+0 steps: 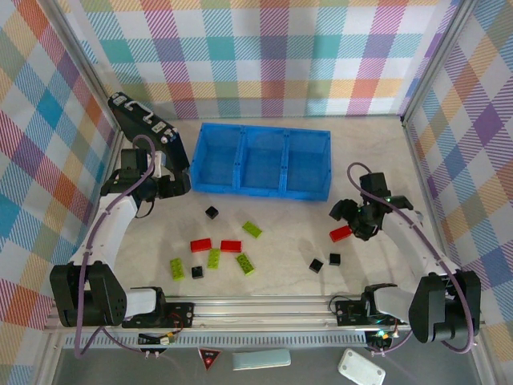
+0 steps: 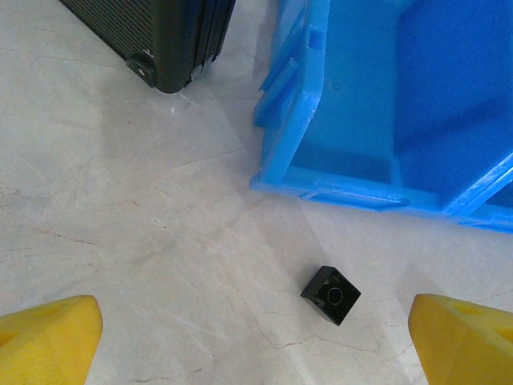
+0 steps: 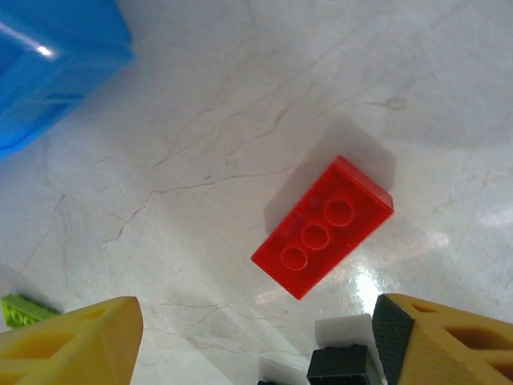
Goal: Sort the legos into containers by color
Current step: Pick up the lego from the middle-right of the table.
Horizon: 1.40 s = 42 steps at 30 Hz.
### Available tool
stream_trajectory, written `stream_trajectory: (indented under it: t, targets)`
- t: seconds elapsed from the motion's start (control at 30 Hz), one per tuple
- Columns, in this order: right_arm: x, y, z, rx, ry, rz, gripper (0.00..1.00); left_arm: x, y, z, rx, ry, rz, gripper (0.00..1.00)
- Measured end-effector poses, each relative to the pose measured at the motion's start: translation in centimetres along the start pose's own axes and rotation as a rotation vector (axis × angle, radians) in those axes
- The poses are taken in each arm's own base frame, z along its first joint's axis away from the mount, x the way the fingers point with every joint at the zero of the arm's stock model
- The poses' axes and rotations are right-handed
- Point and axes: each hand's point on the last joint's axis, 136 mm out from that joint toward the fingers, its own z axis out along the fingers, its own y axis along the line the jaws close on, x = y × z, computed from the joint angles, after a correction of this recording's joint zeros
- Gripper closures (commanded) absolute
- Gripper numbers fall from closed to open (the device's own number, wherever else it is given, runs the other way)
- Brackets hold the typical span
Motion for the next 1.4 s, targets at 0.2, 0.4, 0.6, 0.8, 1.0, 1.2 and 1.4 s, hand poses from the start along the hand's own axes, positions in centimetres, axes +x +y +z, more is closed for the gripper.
stream_trajectory:
  t: [0.2, 0.4, 0.6, 0.8, 1.0, 1.2, 1.4]
  targets:
    - [0.8, -1.0, 0.3, 0.081, 0.007, 0.192, 0.31, -0.2, -0.2, -0.4, 0.009, -0.016, 0.004, 0.02]
    - [1.0, -1.1, 1.6, 0.169, 0.028, 0.271, 0.33, -0.5, -0.4, -0.9, 0.015, -0.033, 0.008, 0.01]
    - [1.0, -1.1, 2.9, 0.218, 0.048, 0.298, 0.34, -0.7, -0.8, -1.4, 0.033, -0.051, 0.014, 0.01]
    - [1.2, -1.7, 4.1, 0.263, 0.068, 0.309, 0.35, -1.1, -1.3, -1.6, 0.058, -0.073, 0.024, 0.01]
    - [1.4, -2.2, 5.2, 0.302, 0.087, 0.309, 0.38, -1.1, -1.4, -1.6, 0.062, -0.072, 0.024, 0.01]
    - [1.6, -2.5, 6.1, 0.327, 0.106, 0.304, 0.43, -1.1, -1.4, -1.6, 0.063, -0.072, 0.028, 0.01]
    - [1.4, -2.3, 6.3, 0.322, 0.103, 0.298, 0.54, -1.1, -1.4, -1.6, 0.063, -0.072, 0.032, 0.01]
